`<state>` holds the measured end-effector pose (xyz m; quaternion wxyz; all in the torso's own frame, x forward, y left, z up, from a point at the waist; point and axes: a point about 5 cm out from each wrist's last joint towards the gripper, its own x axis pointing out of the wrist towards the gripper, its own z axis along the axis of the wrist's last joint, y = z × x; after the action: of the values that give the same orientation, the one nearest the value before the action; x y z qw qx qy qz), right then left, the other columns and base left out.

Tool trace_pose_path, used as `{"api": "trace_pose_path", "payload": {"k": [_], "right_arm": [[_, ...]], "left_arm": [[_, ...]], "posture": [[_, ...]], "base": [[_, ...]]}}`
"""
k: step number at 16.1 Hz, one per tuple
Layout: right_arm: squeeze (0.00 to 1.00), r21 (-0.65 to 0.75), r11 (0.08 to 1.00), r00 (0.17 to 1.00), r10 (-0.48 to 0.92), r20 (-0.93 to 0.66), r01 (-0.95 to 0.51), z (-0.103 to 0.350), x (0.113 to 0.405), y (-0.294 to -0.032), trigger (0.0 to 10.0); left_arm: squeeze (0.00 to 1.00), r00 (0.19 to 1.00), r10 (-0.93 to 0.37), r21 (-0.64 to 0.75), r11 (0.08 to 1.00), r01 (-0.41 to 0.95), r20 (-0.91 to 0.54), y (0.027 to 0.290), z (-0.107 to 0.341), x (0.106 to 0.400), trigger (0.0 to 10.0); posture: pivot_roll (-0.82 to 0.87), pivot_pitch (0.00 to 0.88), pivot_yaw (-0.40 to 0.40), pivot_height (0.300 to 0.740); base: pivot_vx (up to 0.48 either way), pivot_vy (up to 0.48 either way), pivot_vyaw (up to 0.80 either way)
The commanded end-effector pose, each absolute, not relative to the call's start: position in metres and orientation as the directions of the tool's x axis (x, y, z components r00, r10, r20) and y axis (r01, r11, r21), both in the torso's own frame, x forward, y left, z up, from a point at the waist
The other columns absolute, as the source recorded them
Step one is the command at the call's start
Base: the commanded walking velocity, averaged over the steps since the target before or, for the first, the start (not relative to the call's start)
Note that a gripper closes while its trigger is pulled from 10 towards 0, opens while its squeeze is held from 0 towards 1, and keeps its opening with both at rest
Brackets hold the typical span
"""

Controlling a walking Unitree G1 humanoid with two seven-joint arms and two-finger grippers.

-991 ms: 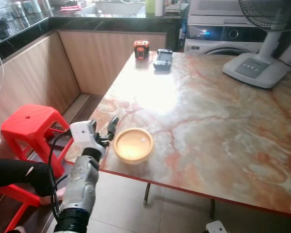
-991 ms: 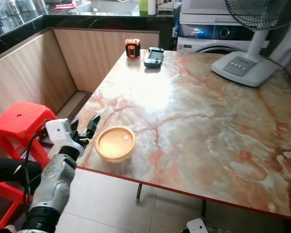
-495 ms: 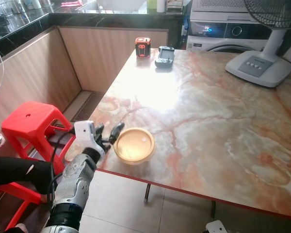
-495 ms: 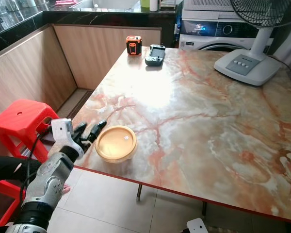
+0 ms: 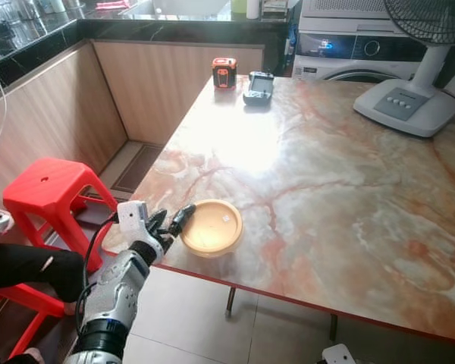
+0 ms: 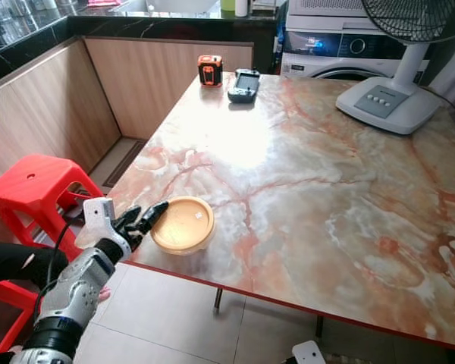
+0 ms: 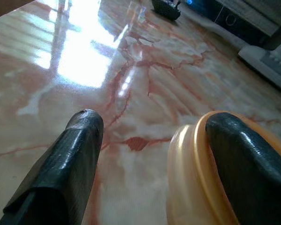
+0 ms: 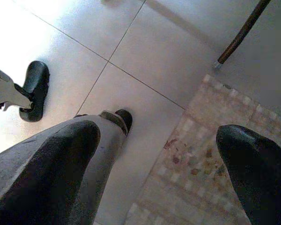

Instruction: Restocking fridge

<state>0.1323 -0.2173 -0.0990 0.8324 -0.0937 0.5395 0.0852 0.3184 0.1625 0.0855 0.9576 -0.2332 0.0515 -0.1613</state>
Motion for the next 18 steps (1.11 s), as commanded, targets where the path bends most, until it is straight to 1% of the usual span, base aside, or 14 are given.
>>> {"api": "trace_pose_path", "payload": {"k": [1, 3, 5, 8, 18], "right_arm": [[0.0, -0.063, 0.968, 0.407, 0.042, -0.912, -0.241, -0.099, 0.133, -0.217, 10.0], [0.0, -0.065, 0.969, 0.409, 0.04, -0.911, -0.24, -0.098, 0.134, -0.217, 10.0], [0.0, -0.067, 0.968, 0.411, 0.039, -0.911, -0.24, -0.098, 0.134, -0.217, 10.0], [0.0, -0.068, 0.968, 0.412, 0.038, -0.911, -0.24, -0.098, 0.135, -0.218, 10.0], [0.0, -0.072, 0.966, 0.409, 0.036, -0.912, -0.247, -0.098, 0.134, -0.219, 10.0]], "left_arm": [[0.0, 0.942, -0.335, -0.488, 0.825, 0.285, -0.015, 0.163, 0.085, 0.321, 10.0], [0.0, 0.931, -0.364, -0.508, 0.802, 0.315, 0.003, 0.158, 0.087, 0.322, 10.0], [0.0, 0.906, -0.423, -0.524, 0.769, 0.366, 0.013, 0.15, 0.087, 0.324, 10.0], [0.0, 0.888, -0.459, -0.537, 0.746, 0.394, 0.014, 0.142, 0.085, 0.327, 10.0], [0.0, 0.876, -0.483, -0.572, 0.722, 0.389, -0.014, 0.138, 0.072, 0.326, 10.0]], "posture": [[-0.07, 0.0, 0.04, 0.74], [-0.08, 0.0, 0.039, 0.74], [-0.08, 0.0, 0.039, 0.74], [-0.08, 0.0, 0.038, 0.74], [-0.1, 0.0, 0.035, 0.74]], "base": [[0.0, 0.0, 0.0], [0.0, 0.0, 0.0], [0.0, 0.0, 0.0], [0.0, 0.0, 0.0], [0.0, 0.0, 0.0]]}}
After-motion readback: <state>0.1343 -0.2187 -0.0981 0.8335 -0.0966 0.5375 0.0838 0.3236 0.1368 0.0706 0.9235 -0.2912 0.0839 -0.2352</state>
